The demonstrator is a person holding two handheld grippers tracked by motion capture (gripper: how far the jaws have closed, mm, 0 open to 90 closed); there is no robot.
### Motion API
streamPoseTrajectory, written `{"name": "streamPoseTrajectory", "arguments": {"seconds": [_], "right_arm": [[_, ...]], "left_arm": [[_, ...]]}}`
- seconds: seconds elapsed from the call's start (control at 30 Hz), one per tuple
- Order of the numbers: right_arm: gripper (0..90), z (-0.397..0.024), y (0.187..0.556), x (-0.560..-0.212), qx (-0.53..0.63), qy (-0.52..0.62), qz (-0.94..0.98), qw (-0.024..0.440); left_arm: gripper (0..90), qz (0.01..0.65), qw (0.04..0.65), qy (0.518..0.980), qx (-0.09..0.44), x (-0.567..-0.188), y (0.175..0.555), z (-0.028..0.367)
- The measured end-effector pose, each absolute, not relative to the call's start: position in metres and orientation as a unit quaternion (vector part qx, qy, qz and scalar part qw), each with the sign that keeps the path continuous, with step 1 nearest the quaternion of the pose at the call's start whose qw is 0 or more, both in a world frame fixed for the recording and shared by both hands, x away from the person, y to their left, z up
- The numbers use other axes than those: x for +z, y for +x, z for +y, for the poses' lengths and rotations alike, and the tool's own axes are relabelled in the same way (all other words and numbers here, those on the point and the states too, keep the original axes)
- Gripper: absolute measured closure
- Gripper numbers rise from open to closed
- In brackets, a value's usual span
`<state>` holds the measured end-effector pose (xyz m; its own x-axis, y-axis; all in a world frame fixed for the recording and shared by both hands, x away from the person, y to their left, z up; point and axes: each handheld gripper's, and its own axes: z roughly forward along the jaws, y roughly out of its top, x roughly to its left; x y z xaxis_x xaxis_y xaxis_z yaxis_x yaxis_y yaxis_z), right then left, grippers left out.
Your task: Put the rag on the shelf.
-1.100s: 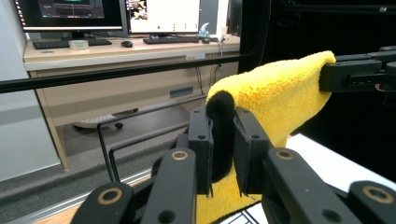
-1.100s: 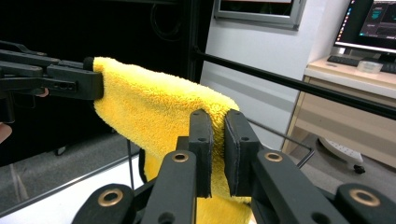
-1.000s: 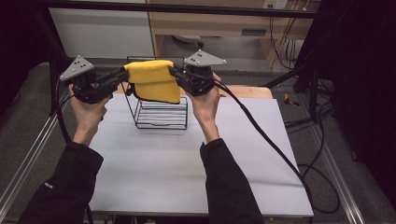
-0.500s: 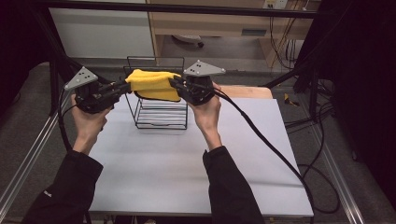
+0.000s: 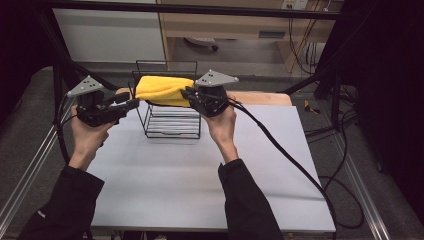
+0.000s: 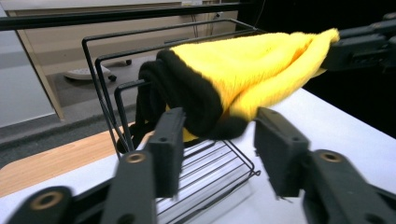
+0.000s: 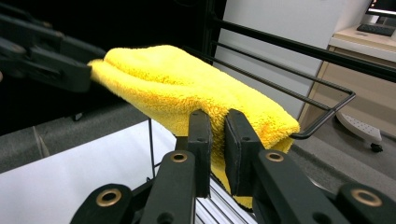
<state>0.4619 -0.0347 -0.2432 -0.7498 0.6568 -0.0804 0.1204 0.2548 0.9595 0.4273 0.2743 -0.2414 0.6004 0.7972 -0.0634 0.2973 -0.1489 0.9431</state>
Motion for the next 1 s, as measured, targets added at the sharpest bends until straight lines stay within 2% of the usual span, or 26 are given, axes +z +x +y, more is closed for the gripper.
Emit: {"name": "streamPoseTrajectory", "arguments": {"seconds": [0.1,0.2,0.47,0.6,1.0], "right_arm": [[81.7,-0.033,0.461,-0.245,0.549,0.254,0.757,0.247],[81.6,-0.032,0.461,-0.247,0.544,0.252,0.76,0.25],[79.9,-0.032,0.458,-0.248,0.542,0.248,0.763,0.25],[77.4,-0.034,0.458,-0.251,0.541,0.251,0.765,0.245],[63.0,-0.04,0.45,-0.254,0.544,0.256,0.769,0.216]], "left_arm": [[46.3,0.382,0.535,0.716,0.234,-0.237,0.428,0.275],[46.8,0.389,0.529,0.718,0.233,-0.235,0.435,0.273],[70.5,0.403,0.522,0.722,0.208,-0.244,0.447,0.267],[79.0,0.408,0.52,0.723,0.201,-0.248,0.449,0.265],[81.6,0.404,0.505,0.734,0.208,-0.265,0.449,0.26]]}}
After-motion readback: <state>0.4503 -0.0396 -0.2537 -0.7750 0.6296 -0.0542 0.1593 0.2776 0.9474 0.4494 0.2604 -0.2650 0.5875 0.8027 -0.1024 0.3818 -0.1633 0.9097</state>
